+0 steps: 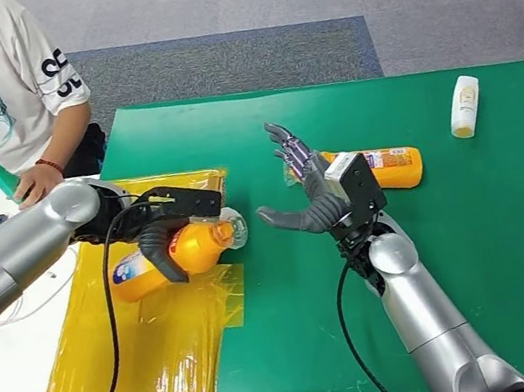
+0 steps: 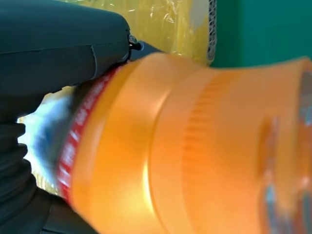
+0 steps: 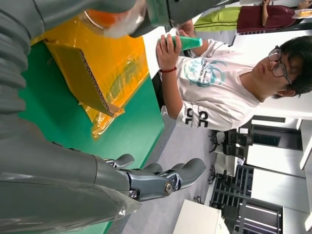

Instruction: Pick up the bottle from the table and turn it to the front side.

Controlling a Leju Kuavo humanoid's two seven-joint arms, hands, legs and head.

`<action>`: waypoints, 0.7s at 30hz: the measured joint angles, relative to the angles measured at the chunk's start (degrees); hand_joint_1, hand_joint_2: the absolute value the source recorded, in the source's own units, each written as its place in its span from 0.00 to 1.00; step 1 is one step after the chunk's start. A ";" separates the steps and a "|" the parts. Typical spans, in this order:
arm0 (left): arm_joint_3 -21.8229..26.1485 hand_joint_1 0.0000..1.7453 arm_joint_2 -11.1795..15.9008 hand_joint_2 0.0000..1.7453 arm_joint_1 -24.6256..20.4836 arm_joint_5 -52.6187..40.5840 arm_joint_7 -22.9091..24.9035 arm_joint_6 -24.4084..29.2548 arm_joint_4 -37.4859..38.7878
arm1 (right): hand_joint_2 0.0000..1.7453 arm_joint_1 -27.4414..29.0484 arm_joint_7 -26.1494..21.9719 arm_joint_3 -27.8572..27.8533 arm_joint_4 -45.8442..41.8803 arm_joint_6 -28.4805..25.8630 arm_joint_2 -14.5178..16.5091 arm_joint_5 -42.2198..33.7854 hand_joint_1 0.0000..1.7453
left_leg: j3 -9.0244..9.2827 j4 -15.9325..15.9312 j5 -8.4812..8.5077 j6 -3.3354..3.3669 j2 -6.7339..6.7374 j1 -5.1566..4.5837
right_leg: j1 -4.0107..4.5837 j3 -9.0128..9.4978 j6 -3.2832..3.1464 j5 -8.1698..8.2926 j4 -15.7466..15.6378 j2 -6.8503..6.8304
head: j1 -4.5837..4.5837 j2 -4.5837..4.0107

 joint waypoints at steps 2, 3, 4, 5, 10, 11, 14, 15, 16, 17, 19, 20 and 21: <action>-0.09 0.00 -0.15 1.00 -0.11 -0.89 -0.50 -0.02 0.00 | 1.00 0.00 0.00 0.00 0.00 -0.07 -0.01 -0.02 0.00 | 0.00 0.00 0.00 0.00 0.00 0.00 | 0.00 0.00 0.00 0.00 0.00 0.00 | 0.01 0.01; -0.11 0.00 -0.23 1.00 -0.23 -1.16 -0.77 -0.01 0.00 | 1.00 -0.02 0.00 0.00 0.00 -0.08 -0.01 -0.03 0.00 | 0.00 0.00 0.00 0.00 0.00 0.00 | 0.00 0.00 0.00 0.00 0.00 0.00 | 0.00 0.01; -0.13 0.00 -0.32 1.00 -0.37 -1.33 -1.00 -0.01 0.00 | 1.00 -0.04 0.00 0.00 0.00 -0.09 -0.01 -0.05 0.00 | 0.00 0.00 0.01 -0.01 0.00 0.00 | 0.00 0.00 0.00 0.00 0.00 -0.01 | 0.01 0.01; -0.15 0.00 -0.40 1.00 -0.52 -1.45 -1.18 -0.01 0.00 | 1.00 -0.06 0.00 0.00 0.00 -0.09 -0.01 -0.06 0.00 | 0.00 0.00 0.01 -0.01 0.00 0.00 | 0.00 0.01 0.00 0.00 0.00 -0.01 | 0.00 0.01; -0.19 0.00 -0.82 1.00 -0.93 -1.91 -1.68 0.07 0.00 | 1.00 -0.21 -0.04 0.00 0.01 -0.30 -0.01 -0.14 0.00 | 0.01 0.00 0.03 -0.03 0.00 0.00 | 0.00 0.01 -0.04 0.04 0.00 0.00 | 0.00 0.00; -0.20 0.00 -0.88 1.00 -0.95 -1.97 -1.71 0.08 0.00 | 1.00 -0.24 -0.05 0.00 0.01 -0.34 -0.01 -0.15 0.00 | 0.01 0.00 0.03 -0.03 0.00 0.00 | 0.00 0.01 -0.04 0.04 0.00 0.00 | 0.00 0.01; -0.20 0.00 -1.03 1.00 -0.96 -2.19 -1.76 0.12 0.00 | 1.00 -0.26 -0.10 0.00 0.01 -0.42 -0.01 -0.17 0.00 | 0.02 0.00 0.05 -0.05 0.00 0.00 | 0.00 0.01 -0.06 0.05 0.00 0.00 | 0.01 0.01; -0.20 0.00 -1.08 1.00 -0.96 -2.27 -1.81 0.17 0.00 | 1.00 -0.27 -0.11 0.00 0.02 -0.44 -0.01 -0.18 0.00 | 0.02 0.00 0.05 -0.06 0.00 0.00 | 0.00 0.01 -0.07 0.06 0.00 0.00 | 0.01 0.01; -0.20 0.00 -1.11 1.00 -0.96 -2.35 -1.92 0.24 0.00 | 1.00 -0.28 -0.11 0.00 0.02 -0.44 -0.01 -0.20 0.00 | 0.02 0.00 0.06 -0.06 0.00 0.00 | 0.00 0.01 -0.07 0.06 0.00 0.00 | 0.00 0.00; -0.20 0.00 -1.13 1.00 -0.96 -2.40 -2.05 0.30 0.00 | 1.00 -0.29 -0.11 0.00 0.02 -0.45 -0.01 -0.22 0.00 | 0.02 0.00 0.06 -0.07 0.00 0.00 | 0.00 0.00 -0.07 0.06 0.00 0.00 | 0.00 0.00; -0.21 0.00 -1.16 1.00 -0.96 -2.46 -2.46 0.46 0.00 | 1.00 -0.35 -0.11 0.00 0.02 -0.50 -0.01 -0.28 0.00 | 0.02 0.00 0.07 -0.07 0.00 0.00 | 0.00 0.00 -0.08 0.06 0.01 0.00 | 0.00 0.01; -0.21 0.00 -1.19 1.00 -0.96 -2.56 -2.73 0.59 0.00 | 1.00 -0.38 -0.11 0.00 0.02 -0.54 -0.01 -0.30 0.00 | 0.02 0.00 0.07 -0.07 0.00 0.00 | 0.00 0.00 -0.08 0.06 0.01 0.00 | 0.00 0.01; -0.22 0.00 -1.22 1.00 -0.96 -2.73 -3.05 0.76 0.00 | 1.00 -0.42 -0.11 0.00 0.03 -0.60 -0.01 -0.31 0.00 | 0.02 0.00 0.07 -0.07 0.00 0.00 | 0.00 0.00 -0.08 0.06 0.01 0.00 | 0.00 0.02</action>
